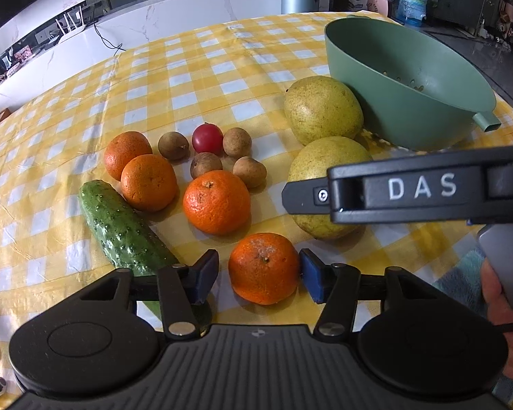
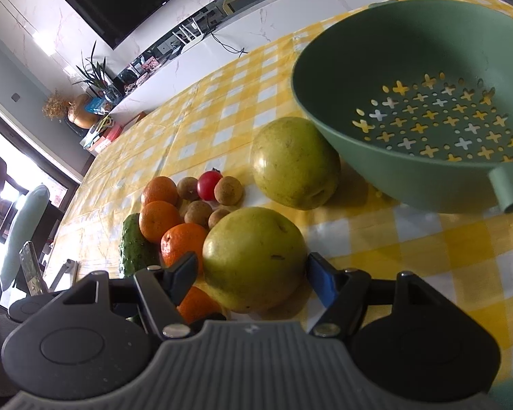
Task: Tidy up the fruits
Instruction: 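Grasp a tangerine with the left gripper while the right gripper grasps a large yellow-green pomelo, then carry the tangerine in the left gripper while the right carries the pomelo into the green colander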
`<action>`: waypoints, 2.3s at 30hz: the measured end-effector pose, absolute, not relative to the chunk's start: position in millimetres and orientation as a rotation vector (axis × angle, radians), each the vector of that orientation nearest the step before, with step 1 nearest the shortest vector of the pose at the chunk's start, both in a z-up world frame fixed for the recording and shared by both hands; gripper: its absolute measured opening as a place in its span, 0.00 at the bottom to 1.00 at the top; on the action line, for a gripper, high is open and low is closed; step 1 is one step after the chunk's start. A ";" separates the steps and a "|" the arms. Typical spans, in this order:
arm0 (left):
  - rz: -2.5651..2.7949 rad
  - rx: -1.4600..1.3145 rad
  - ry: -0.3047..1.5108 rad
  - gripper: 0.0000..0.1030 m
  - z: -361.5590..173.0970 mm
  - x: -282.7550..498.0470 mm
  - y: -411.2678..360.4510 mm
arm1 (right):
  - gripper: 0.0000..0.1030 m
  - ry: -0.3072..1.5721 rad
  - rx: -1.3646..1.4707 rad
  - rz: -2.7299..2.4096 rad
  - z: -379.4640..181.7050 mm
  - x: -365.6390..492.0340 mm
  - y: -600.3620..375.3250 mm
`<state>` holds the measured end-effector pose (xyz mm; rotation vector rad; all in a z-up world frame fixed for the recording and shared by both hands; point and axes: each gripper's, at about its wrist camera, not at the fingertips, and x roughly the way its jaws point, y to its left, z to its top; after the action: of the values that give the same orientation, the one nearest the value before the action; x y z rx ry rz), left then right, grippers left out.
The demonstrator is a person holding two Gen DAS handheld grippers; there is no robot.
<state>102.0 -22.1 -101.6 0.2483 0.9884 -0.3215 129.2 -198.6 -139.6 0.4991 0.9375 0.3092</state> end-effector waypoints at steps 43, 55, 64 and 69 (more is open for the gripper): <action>-0.325 0.058 0.804 0.46 3.4 70.1 -40.2 | 0.61 0.607 0.310 0.239 -34.7 58.9 -264.4; -0.410 0.014 0.782 0.46 29.4 105.4 -90.1 | 0.61 0.653 0.067 0.190 -9.5 80.0 -305.8; -0.477 0.020 0.859 0.46 14.7 141.1 -130.5 | 0.61 0.789 -0.090 0.226 -18.7 113.7 -318.3; -0.505 0.049 0.928 0.46 -2.0 161.0 -145.6 | 0.61 0.880 -0.152 0.268 -35.3 132.7 -321.6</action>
<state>161.0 -145.6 -2.0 0.0489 0.9282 -0.5050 132.7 -321.6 -35.3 -0.1523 0.8796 0.2684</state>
